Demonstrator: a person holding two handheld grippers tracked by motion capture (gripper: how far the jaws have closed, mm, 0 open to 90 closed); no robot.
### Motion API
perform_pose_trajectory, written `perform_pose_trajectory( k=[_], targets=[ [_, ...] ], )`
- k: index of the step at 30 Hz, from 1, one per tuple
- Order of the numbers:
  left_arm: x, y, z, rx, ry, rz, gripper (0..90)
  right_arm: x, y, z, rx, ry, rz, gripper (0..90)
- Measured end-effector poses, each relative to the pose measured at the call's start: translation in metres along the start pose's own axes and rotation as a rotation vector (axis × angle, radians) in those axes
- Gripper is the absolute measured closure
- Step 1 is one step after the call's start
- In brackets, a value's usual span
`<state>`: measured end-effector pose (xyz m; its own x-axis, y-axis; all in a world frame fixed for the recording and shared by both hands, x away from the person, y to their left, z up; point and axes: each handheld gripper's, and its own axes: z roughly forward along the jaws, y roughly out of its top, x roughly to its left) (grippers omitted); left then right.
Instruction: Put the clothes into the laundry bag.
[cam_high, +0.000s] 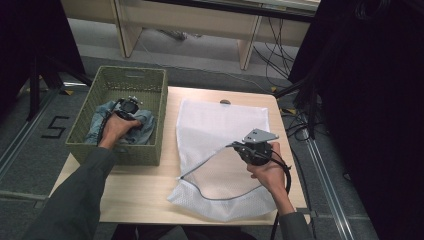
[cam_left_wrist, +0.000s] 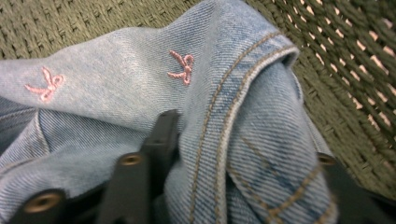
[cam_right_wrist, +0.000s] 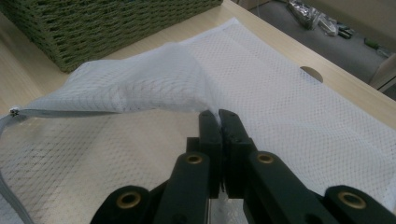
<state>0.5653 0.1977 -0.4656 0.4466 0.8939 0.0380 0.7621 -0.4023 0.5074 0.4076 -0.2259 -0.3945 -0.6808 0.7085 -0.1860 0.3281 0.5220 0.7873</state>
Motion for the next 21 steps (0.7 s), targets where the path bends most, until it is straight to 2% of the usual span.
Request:
perform_pose_trajectory(
  k=[1, 2, 6, 7, 8, 9, 10, 11, 13, 14, 15, 16, 18, 19, 20, 21],
  targets=[
    [0.0, 0.0, 0.0, 0.0, 0.0, 0.0, 39.8, 0.0, 0.0, 0.0, 0.0, 0.0, 0.0, 89.3],
    [-0.001, 0.0, 0.0, 0.032, -0.046, 0.006, 33.0, 0.0, 0.0, -0.001, 0.01, 0.009, 0.0, 89.3],
    [-0.004, 0.001, 0.0, 0.037, -0.073, 0.027, 19.2, 0.0, 0.0, -0.001, 0.016, 0.012, 0.012, 89.2],
    [-0.005, 0.001, 0.0, 0.042, -0.086, 0.055, 19.2, 0.0, 0.0, -0.001, 0.016, 0.012, 0.012, 89.2],
    [-0.007, 0.0, 0.002, 0.048, -0.1, 0.083, 15.3, 0.0, 0.0, 0.0, 0.012, 0.007, 0.004, 89.2],
    [-0.009, -0.002, 0.004, 0.061, -0.104, 0.13, 12.4, 0.0, 0.0, 0.0, 0.015, 0.01, 0.007, 89.2],
    [-0.011, -0.004, 0.006, 0.068, -0.111, 0.161, 9.8, 0.001, 0.0, 0.0, 0.016, 0.01, 0.009, 89.2],
    [-0.012, -0.005, 0.007, 0.078, -0.122, 0.182, 5.4, 0.001, 0.0, 0.0, 0.016, 0.009, 0.01, 89.2],
    [-0.015, -0.008, 0.012, 0.077, -0.127, 0.189, 0.1, 0.001, 0.0, 0.0, 0.016, 0.008, 0.006, 89.1],
    [-0.016, -0.009, 0.016, 0.098, -0.096, 0.222, 0.8, 0.001, 0.0, 0.0, 0.012, 0.009, -0.003, 89.1],
    [-0.016, -0.009, 0.016, 0.098, -0.096, 0.222, 3.4, 0.001, 0.0, 0.0, 0.012, 0.009, -0.003, 89.1],
    [-0.016, -0.009, 0.017, 0.131, -0.081, 0.251, 7.8, 0.001, 0.0, -0.001, 0.014, 0.007, 0.001, 89.1],
    [-0.016, -0.007, 0.017, 0.138, -0.079, 0.24, 10.6, 0.001, 0.0, -0.001, 0.011, 0.004, 0.0, 89.2],
    [-0.015, -0.006, 0.014, 0.132, -0.071, 0.239, 25.7, 0.001, 0.0, 0.0, 0.011, 0.005, -0.002, 89.2],
    [-0.015, -0.006, 0.014, 0.132, -0.071, 0.239, 31.6, 0.001, 0.0, 0.0, 0.011, 0.005, -0.002, 89.2],
    [-0.016, -0.007, 0.013, 0.126, -0.078, 0.225, 31.6, 0.001, 0.0, 0.0, 0.011, 0.005, -0.002, 89.2]
  ],
)
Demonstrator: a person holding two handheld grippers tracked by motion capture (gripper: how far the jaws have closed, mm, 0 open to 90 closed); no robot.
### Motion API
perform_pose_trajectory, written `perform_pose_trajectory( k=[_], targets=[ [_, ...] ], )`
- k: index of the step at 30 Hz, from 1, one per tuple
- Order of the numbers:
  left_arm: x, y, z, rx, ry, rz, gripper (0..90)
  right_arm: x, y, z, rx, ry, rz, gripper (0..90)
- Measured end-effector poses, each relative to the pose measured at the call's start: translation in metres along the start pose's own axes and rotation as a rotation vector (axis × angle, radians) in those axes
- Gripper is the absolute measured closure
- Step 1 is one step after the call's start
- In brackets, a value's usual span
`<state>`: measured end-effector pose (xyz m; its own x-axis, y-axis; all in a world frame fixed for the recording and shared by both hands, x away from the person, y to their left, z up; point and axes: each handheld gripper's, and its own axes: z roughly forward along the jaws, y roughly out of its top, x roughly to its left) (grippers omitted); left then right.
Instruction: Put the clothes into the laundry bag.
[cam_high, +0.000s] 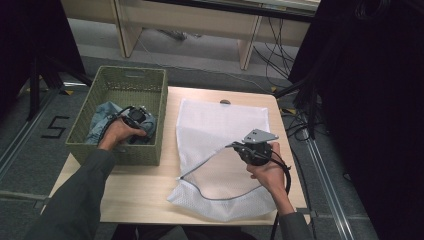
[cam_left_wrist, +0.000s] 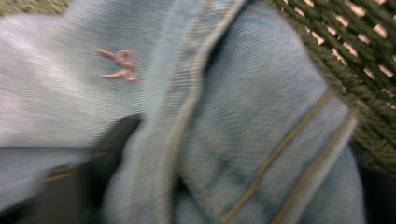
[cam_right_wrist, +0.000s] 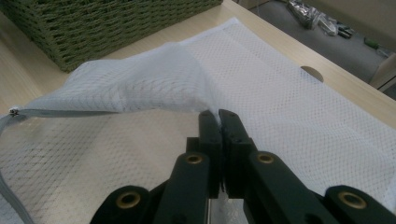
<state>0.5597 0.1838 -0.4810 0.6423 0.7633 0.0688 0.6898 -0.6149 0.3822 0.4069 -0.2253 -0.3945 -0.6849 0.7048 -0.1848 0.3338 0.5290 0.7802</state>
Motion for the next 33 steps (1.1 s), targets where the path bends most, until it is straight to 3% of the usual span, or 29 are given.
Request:
perform_pose_trajectory(
  k=[1, 2, 3, 5, 7, 8, 10, 14, 16, 18, 21, 25, 26, 29, 30, 31, 33],
  targets=[
    [-0.001, 0.0, -0.002, 0.007, 0.003, 0.031, 41.5, 0.0, 0.0, 0.0, 0.007, 0.003, 0.001, 89.2],
    [-0.001, 0.0, -0.002, 0.007, 0.003, 0.031, 46.7, 0.0, 0.0, 0.0, 0.007, 0.003, 0.0, 89.2],
    [-0.002, 0.001, -0.004, -0.001, 0.026, 0.057, 46.7, 0.0, 0.0, 0.0, 0.007, 0.003, 0.0, 89.2],
    [-0.001, 0.001, -0.006, -0.012, 0.038, 0.05, 54.2, 0.0, -0.001, 0.001, 0.007, 0.003, 0.01, 89.2],
    [0.002, 0.001, -0.009, -0.029, 0.043, 0.036, 55.9, 0.001, -0.001, 0.0, 0.01, 0.006, 0.011, 89.2],
    [0.003, 0.001, -0.012, -0.08, 0.042, -0.009, 59.6, 0.0, 0.0, 0.001, 0.004, 0.002, 0.007, 89.2],
    [0.006, 0.0, -0.016, -0.096, 0.047, -0.014, 61.7, -0.001, 0.0, 0.0, 0.001, 0.004, 0.001, 89.2],
    [0.013, -0.001, -0.029, -0.162, 0.039, -0.058, 63.0, -0.001, 0.0, 0.0, 0.001, -0.001, 0.005, 89.2],
    [0.016, -0.002, -0.035, -0.231, 0.044, -0.075, 63.2, -0.002, 0.0, 0.0, -0.002, -0.008, 0.004, 89.2],
    [0.017, -0.002, -0.041, -0.24, 0.05, -0.064, 63.2, -0.002, 0.0, -0.001, -0.004, -0.012, 0.004, 89.2],
    [0.022, -0.004, -0.063, -0.286, 0.042, -0.09, 63.3, -0.002, 0.0, -0.001, -0.006, -0.01, 0.003, 89.2],
    [0.026, -0.006, -0.078, -0.324, 0.036, -0.116, 63.5, -0.002, 0.0, 0.0, -0.007, -0.011, 0.004, 89.2],
    [0.028, -0.007, -0.085, -0.303, 0.021, -0.118, 63.5, -0.002, 0.0, 0.0, -0.01, -0.013, 0.009, 89.2],
    [0.03, -0.009, -0.1, -0.338, 0.007, -0.122, 63.5, -0.002, 0.0, 0.0, -0.006, -0.011, 0.003, 89.2],
    [0.03, -0.009, -0.105, -0.361, 0.0, -0.127, 63.5, -0.002, 0.0, 0.0, -0.008, -0.012, 0.0, 89.2],
    [0.03, -0.01, -0.114, -0.412, -0.015, -0.148, 63.5, 0.0, 0.0, 0.0, -0.002, -0.003, 0.029, 89.2],
    [0.03, -0.01, -0.12, -0.415, -0.02, -0.144, 63.6, -0.001, 0.0, 0.0, -0.003, -0.006, 0.02, 89.3]
  ],
)
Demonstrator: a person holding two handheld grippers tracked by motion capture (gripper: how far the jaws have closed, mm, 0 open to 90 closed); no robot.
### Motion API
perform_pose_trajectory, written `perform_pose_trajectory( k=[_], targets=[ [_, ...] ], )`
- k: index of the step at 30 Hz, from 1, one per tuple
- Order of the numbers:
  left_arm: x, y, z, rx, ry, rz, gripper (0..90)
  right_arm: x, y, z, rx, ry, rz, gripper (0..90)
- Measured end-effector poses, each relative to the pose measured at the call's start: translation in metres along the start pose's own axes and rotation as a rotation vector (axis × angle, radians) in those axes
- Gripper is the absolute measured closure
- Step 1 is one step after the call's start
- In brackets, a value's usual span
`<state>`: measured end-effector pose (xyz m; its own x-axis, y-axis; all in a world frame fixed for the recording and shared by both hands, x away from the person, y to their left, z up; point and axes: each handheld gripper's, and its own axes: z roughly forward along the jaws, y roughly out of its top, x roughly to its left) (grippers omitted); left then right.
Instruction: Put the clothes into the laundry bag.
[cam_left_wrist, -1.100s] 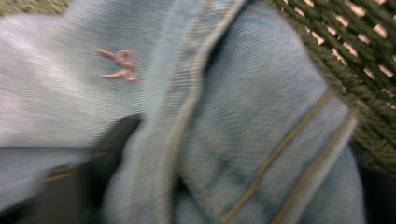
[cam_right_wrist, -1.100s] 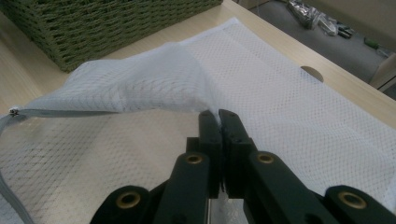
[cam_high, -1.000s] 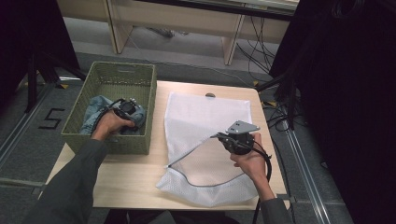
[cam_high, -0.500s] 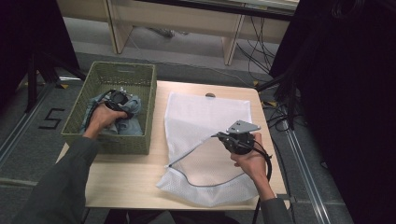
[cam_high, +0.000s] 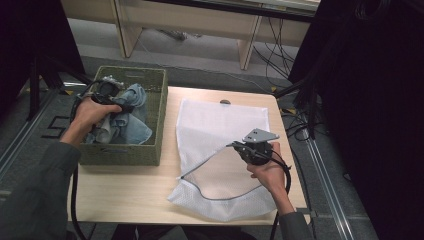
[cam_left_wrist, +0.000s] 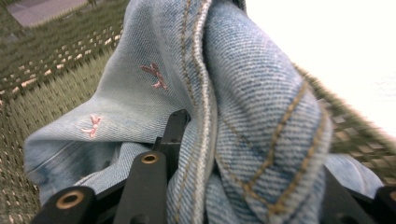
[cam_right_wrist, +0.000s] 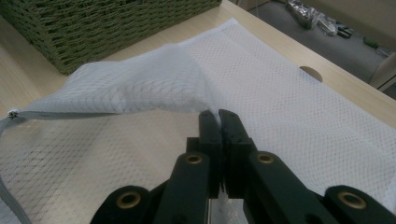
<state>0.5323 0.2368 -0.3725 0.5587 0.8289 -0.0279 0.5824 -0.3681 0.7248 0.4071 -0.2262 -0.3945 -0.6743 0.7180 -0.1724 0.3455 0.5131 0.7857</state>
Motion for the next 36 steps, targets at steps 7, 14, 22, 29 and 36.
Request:
perform_pose_trajectory(
  k=[7, 14, 22, 29, 36],
  targets=[
    [-0.013, 0.017, -0.045, -0.051, -0.039, 0.03, 63.6, -0.003, 0.0, -0.001, -0.002, -0.002, -0.012, 89.2],
    [-0.032, 0.034, -0.081, -0.114, -0.073, 0.085, 63.7, -0.001, 0.0, -0.001, 0.003, 0.005, 0.022, 89.3],
    [-0.058, 0.046, -0.116, -0.149, -0.141, 0.15, 63.8, -0.003, 0.0, -0.001, -0.003, -0.007, -0.009, 89.3],
    [-0.085, 0.052, -0.147, -0.207, -0.205, 0.205, 64.2, -0.001, 0.0, -0.001, -0.002, 0.003, 0.006, 89.3],
    [-0.114, 0.058, -0.175, -0.257, -0.314, 0.237, 64.1, -0.002, 0.001, -0.001, -0.001, 0.005, -0.001, 89.3]
  ],
)
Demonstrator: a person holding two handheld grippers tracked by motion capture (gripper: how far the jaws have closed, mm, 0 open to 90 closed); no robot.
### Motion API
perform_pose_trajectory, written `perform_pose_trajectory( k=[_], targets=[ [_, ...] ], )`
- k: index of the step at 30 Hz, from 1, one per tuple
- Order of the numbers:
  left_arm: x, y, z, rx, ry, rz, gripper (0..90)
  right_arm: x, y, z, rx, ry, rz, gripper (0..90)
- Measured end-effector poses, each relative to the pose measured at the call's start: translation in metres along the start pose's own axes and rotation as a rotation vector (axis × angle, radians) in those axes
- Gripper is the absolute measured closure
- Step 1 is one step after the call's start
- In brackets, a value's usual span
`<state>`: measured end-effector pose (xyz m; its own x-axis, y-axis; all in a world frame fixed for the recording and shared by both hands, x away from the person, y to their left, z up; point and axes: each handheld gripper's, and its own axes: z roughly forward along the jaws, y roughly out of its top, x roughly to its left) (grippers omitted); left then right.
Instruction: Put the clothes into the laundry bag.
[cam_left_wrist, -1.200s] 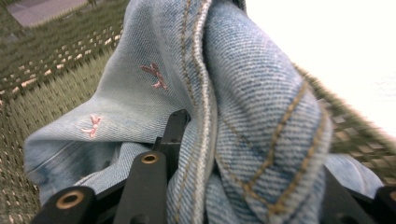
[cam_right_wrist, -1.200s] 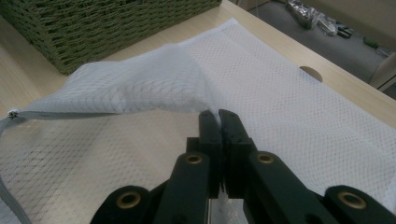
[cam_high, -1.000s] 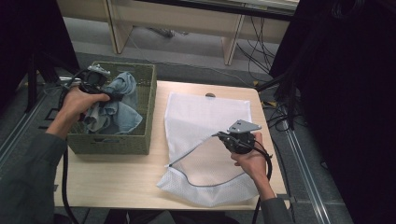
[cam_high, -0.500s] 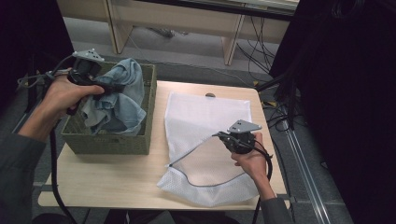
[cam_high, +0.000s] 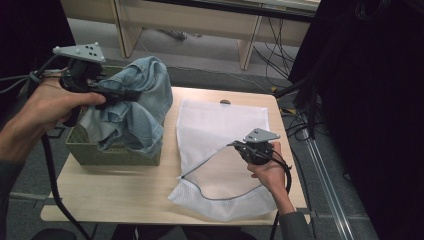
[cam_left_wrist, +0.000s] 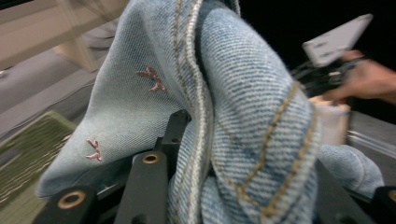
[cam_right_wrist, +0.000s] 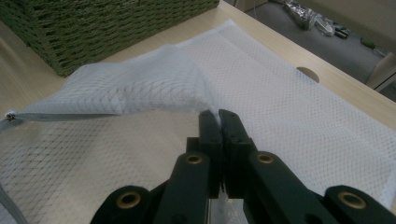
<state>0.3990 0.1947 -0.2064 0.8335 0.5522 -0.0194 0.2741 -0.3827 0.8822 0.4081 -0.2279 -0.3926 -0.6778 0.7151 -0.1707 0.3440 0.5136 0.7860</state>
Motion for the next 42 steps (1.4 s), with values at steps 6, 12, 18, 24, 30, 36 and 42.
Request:
perform_pose_trajectory(
  k=[6, 12, 18, 24, 30, 36, 42],
  targets=[
    [-0.028, 0.002, 0.007, -0.019, -0.092, 0.024, 64.3, 0.0, 0.0, 0.0, -0.003, -0.002, -0.001, 89.3],
    [-0.05, 0.005, 0.011, -0.042, -0.182, 0.026, 64.3, 0.0, -0.001, 0.001, -0.015, -0.009, 0.012, 89.3],
    [-0.073, 0.011, 0.017, -0.066, -0.302, 0.021, 64.3, -0.002, -0.002, 0.0, -0.011, -0.011, 0.005, 89.3],
    [-0.096, 0.008, 0.036, -0.06, -0.371, 0.041, 64.2, 0.0, -0.002, 0.0, -0.025, -0.016, 0.035, 89.3],
    [-0.112, -0.006, 0.07, -0.014, -0.413, 0.048, 64.1, -0.002, -0.003, 0.0, -0.029, -0.009, 0.029, 89.4],
    [-0.122, -0.038, 0.116, 0.063, -0.439, 0.045, 63.9, -0.004, -0.003, -0.002, -0.032, -0.005, 0.035, 89.6],
    [-0.122, -0.07, 0.161, 0.117, -0.438, 0.029, 63.6, -0.001, 0.0, -0.002, -0.034, -0.001, 0.015, 89.8]
  ],
)
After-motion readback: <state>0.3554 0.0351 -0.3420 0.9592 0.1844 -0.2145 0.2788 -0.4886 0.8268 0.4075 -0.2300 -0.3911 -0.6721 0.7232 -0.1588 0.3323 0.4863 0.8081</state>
